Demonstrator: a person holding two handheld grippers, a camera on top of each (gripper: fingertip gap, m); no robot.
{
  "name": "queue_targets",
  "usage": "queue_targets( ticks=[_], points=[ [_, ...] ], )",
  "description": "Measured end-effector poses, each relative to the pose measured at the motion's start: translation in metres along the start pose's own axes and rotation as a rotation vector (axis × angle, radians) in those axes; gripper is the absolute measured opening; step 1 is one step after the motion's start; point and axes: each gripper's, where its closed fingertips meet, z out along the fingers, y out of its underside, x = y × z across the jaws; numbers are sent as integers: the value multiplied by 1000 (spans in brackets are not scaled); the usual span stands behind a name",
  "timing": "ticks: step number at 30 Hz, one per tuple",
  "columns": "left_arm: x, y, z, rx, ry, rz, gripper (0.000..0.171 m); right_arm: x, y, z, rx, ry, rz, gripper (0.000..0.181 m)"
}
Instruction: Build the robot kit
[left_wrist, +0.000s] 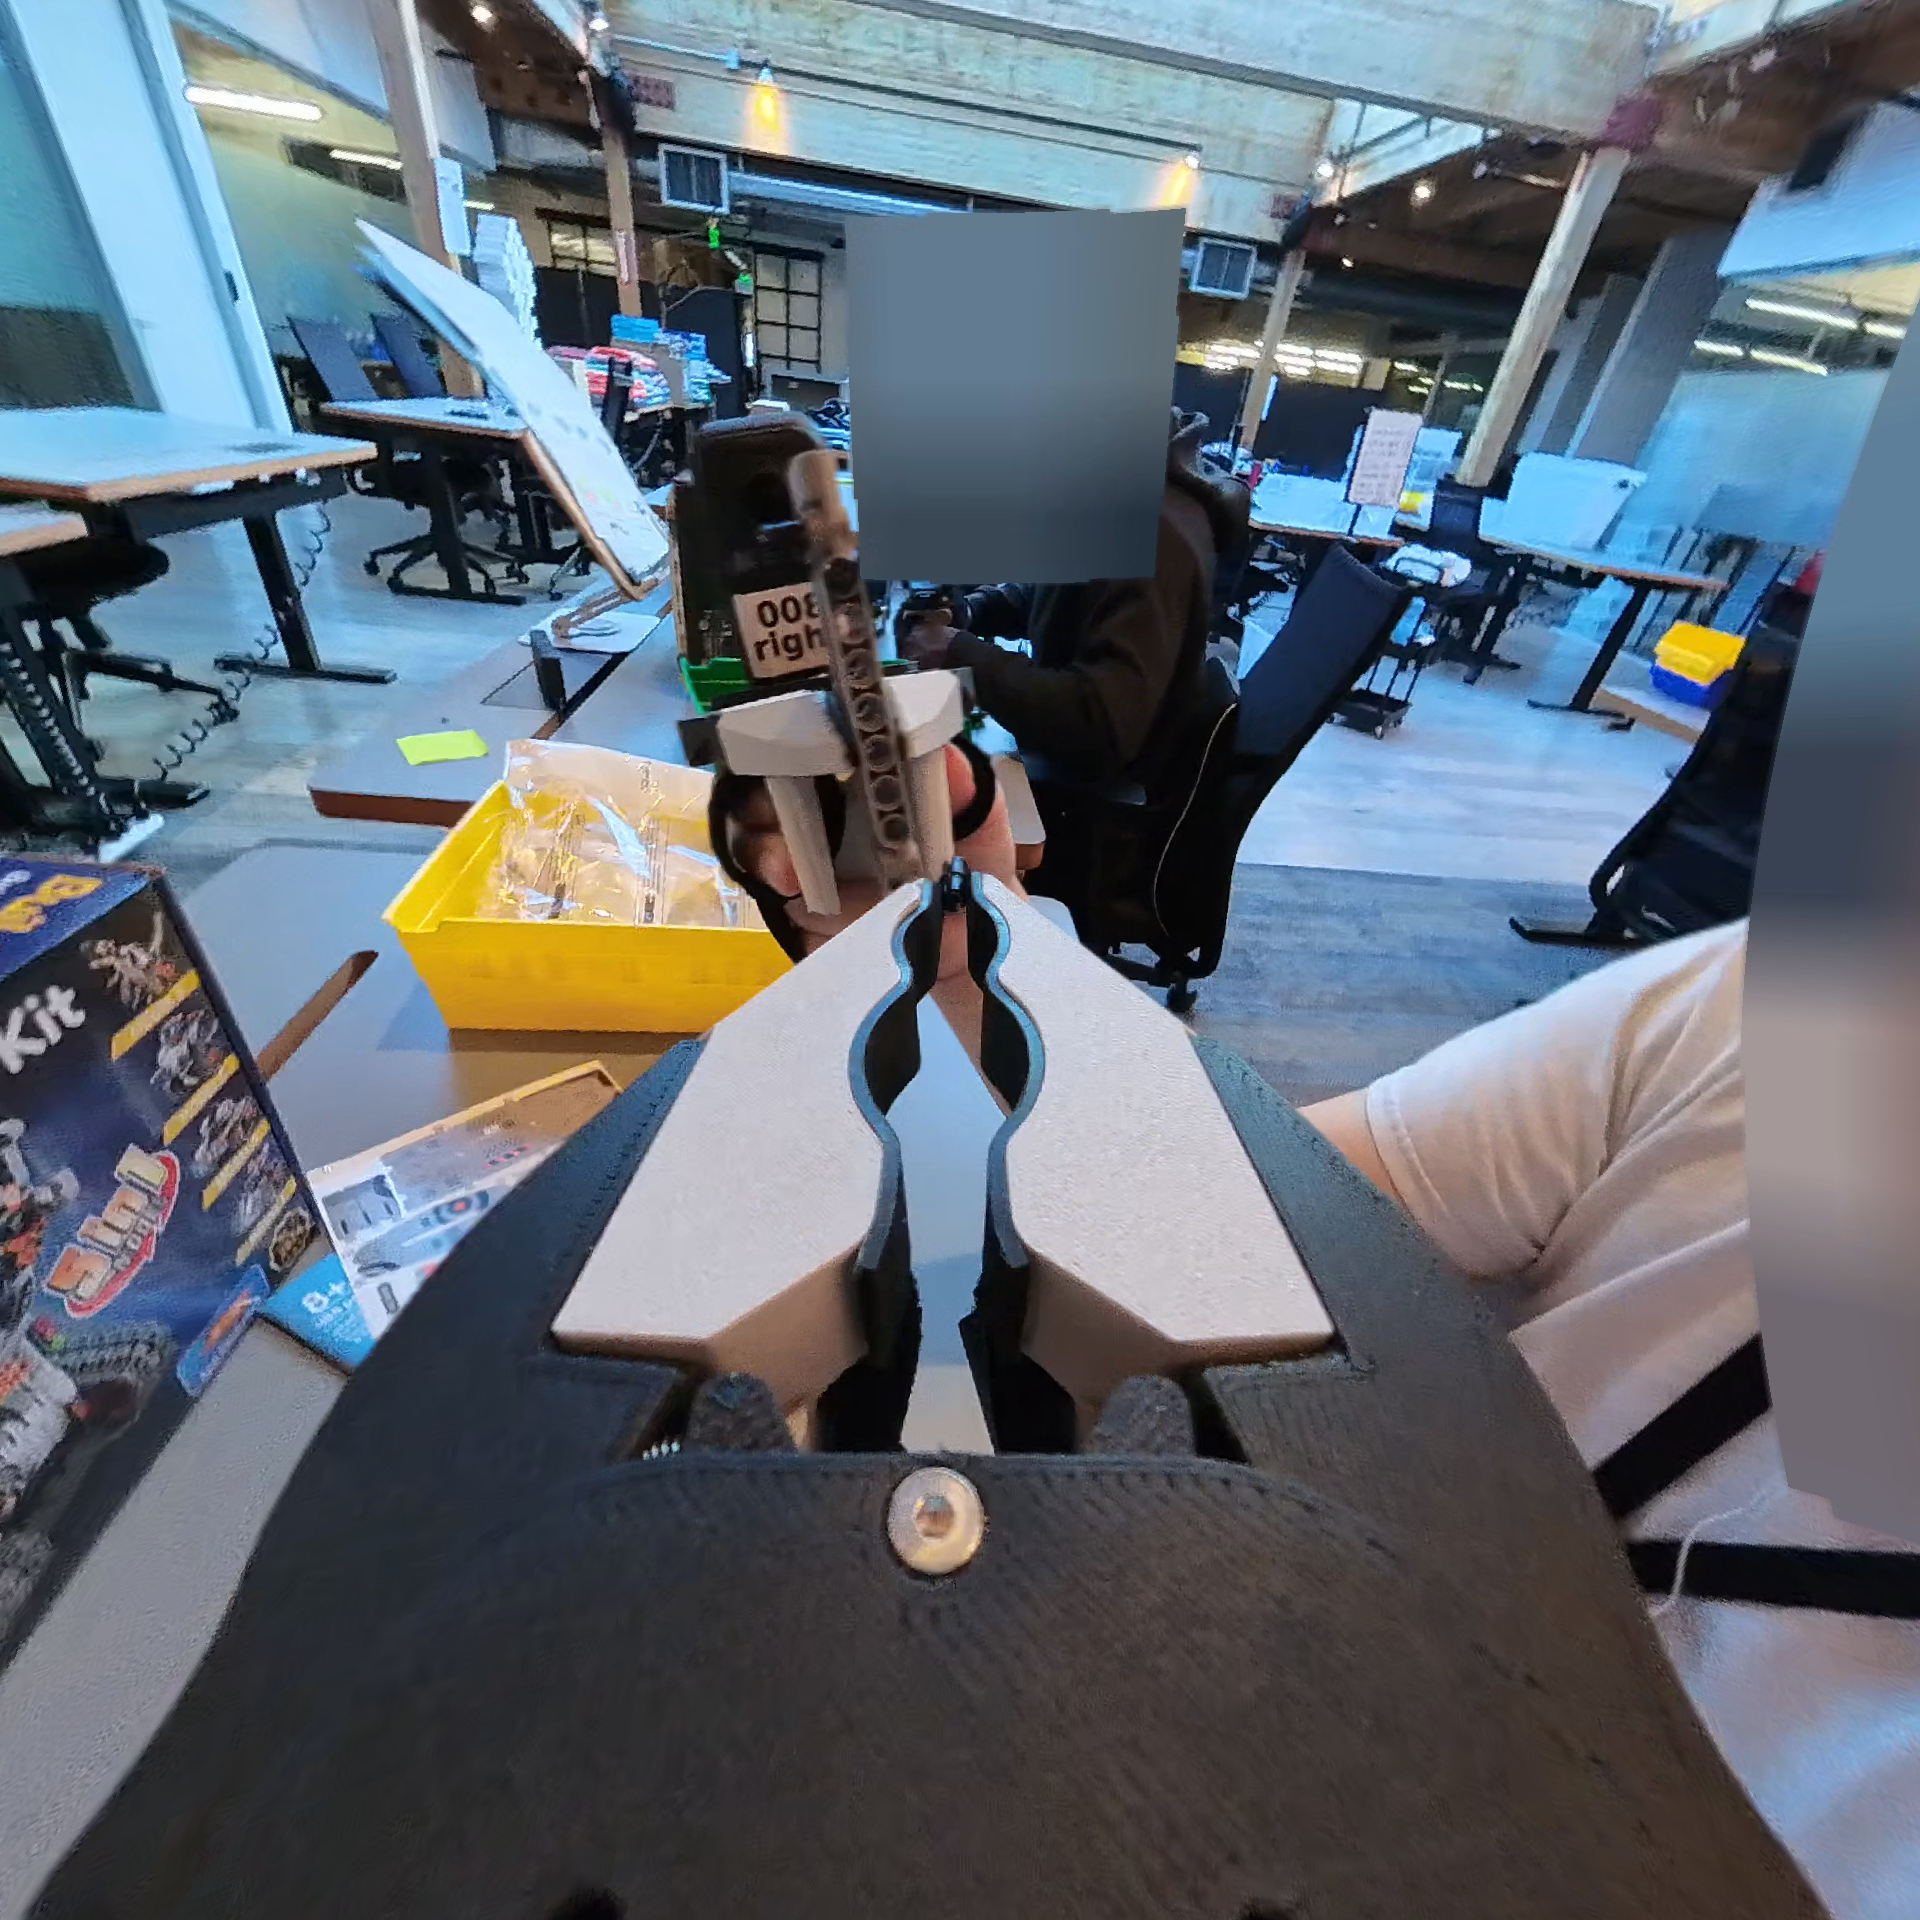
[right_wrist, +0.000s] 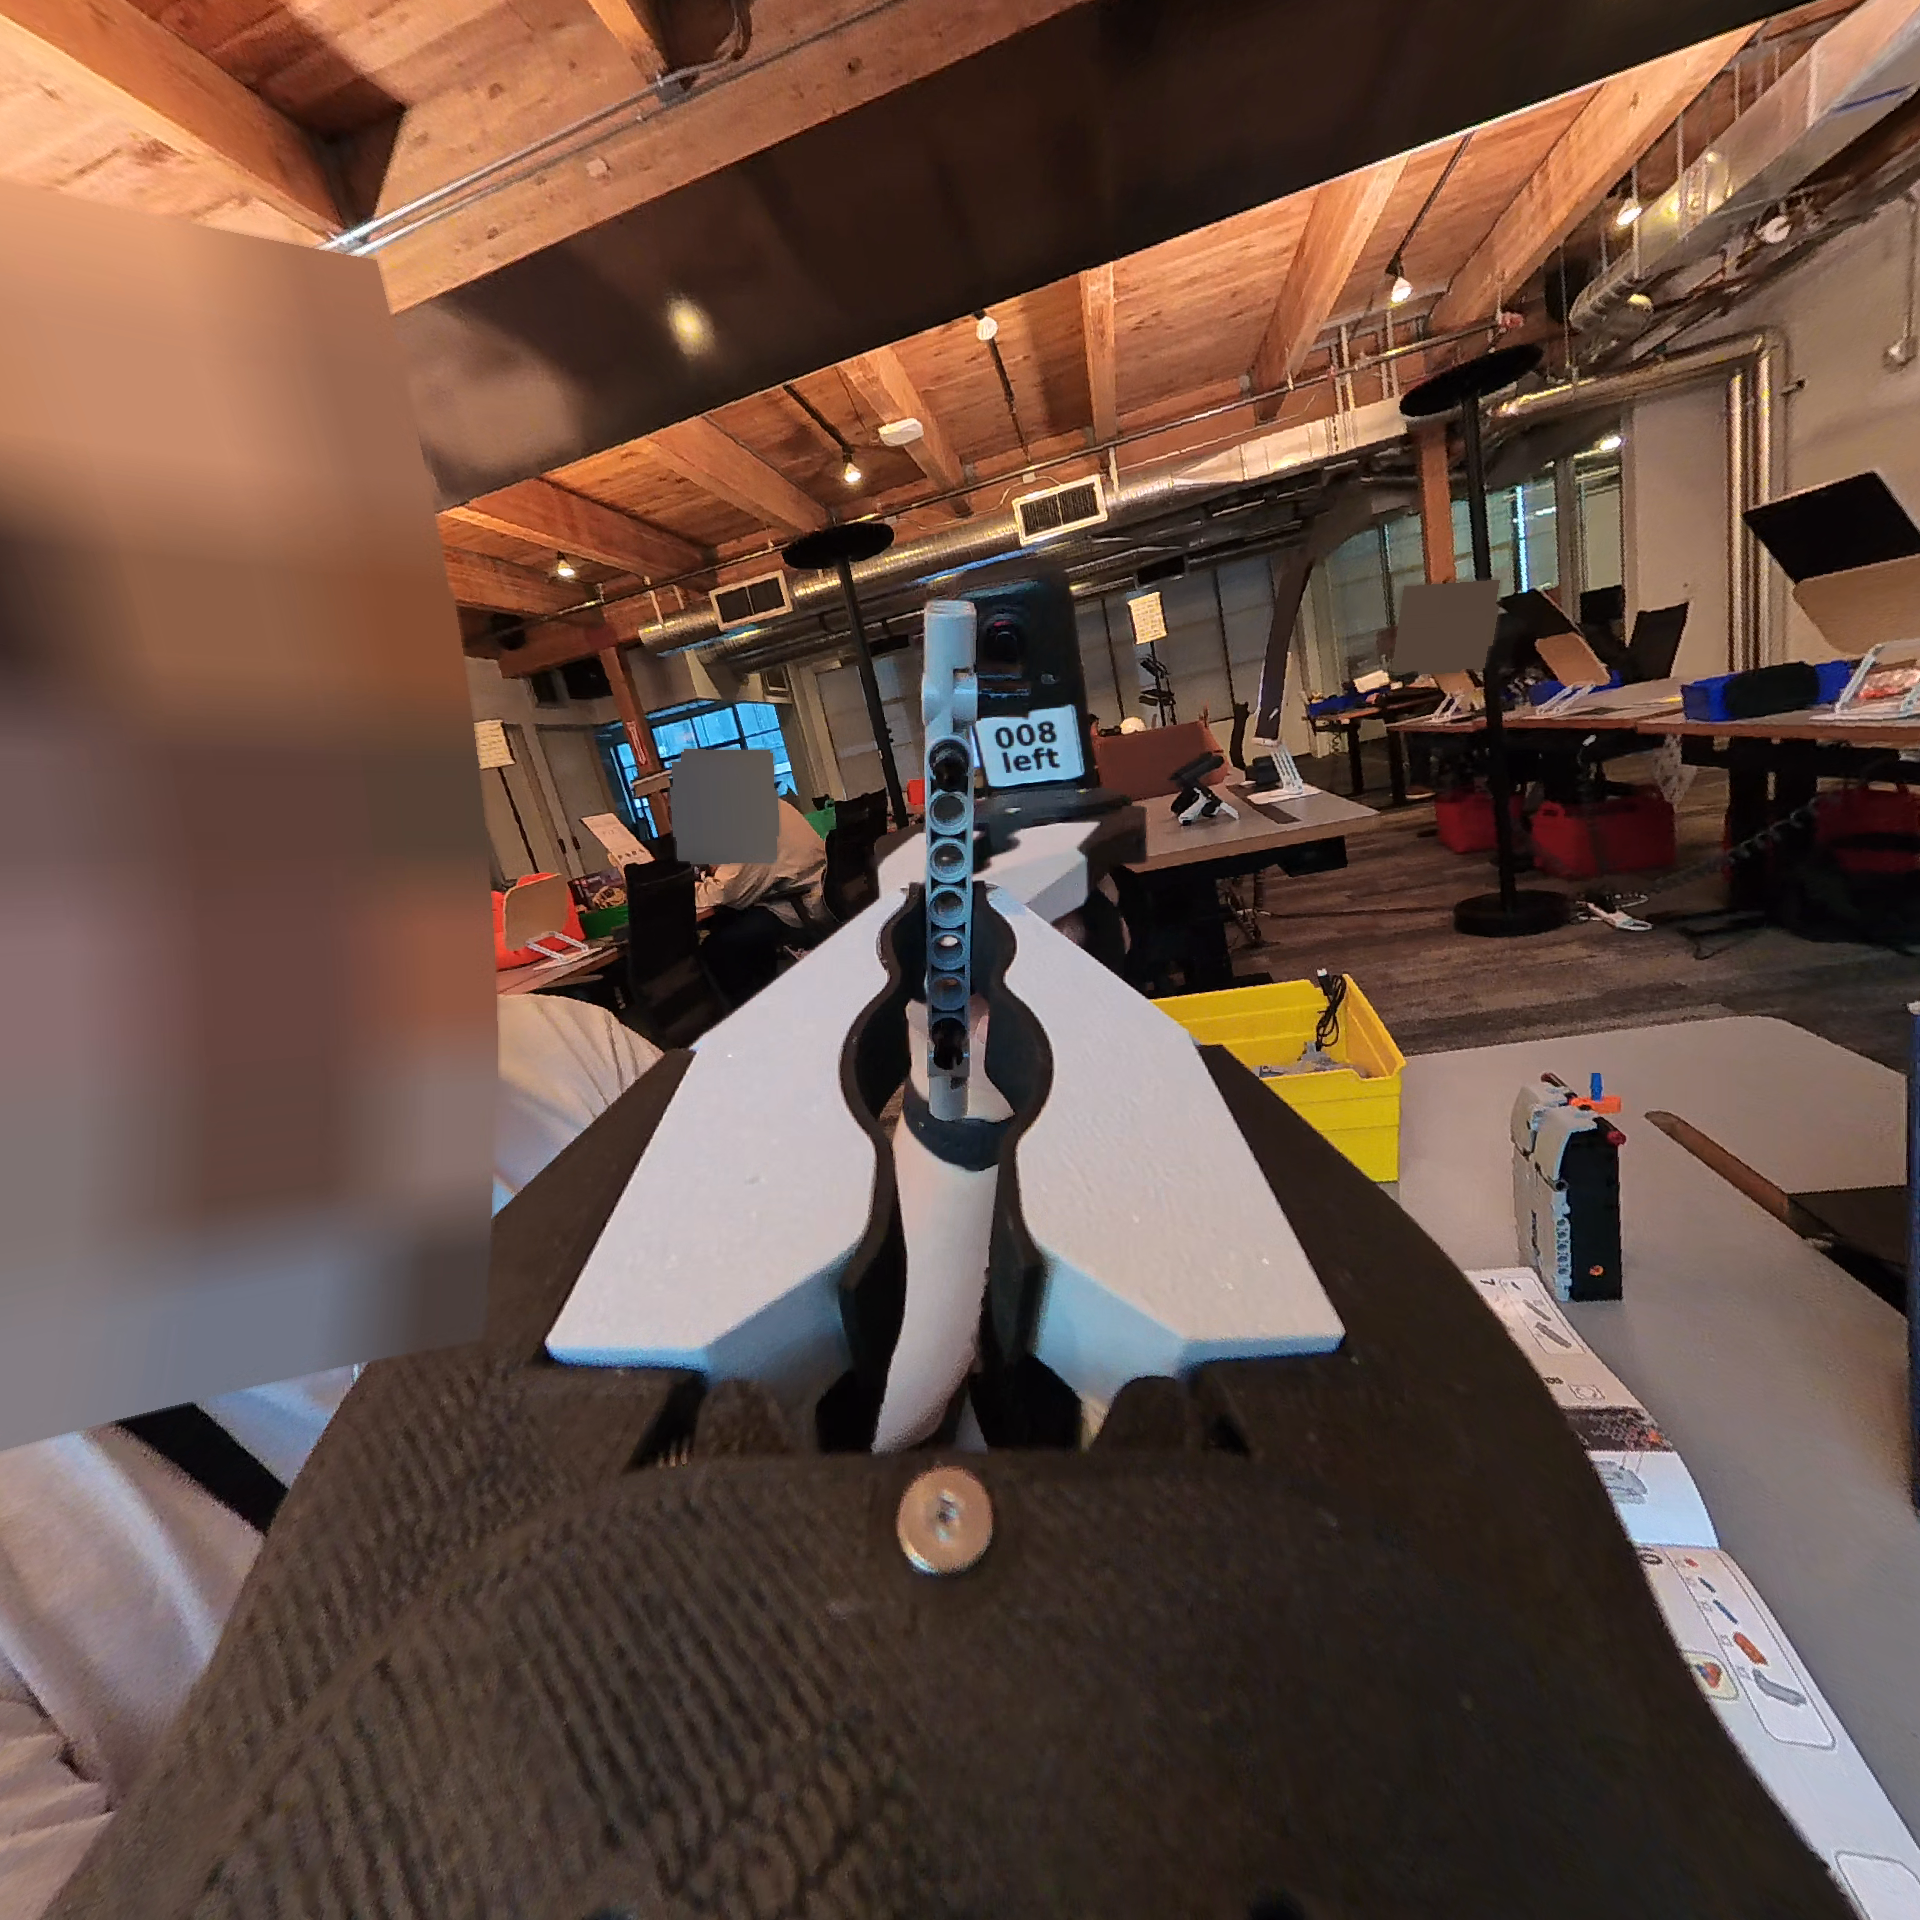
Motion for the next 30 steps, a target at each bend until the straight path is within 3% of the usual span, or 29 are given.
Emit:
queue_targets(
  ticks=[7,19,30],
  points=[
    [-6,-1,-14,69,-10,-78,2,8,2,2,-11,55,-3,6],
    [-27,12,-24,36,-81,-128,2,23,18,13,-73,120,14,6],
    [-22,12,-21,24,-67,-95,2,27,20,15,-74,130,14,6]
  ],
)
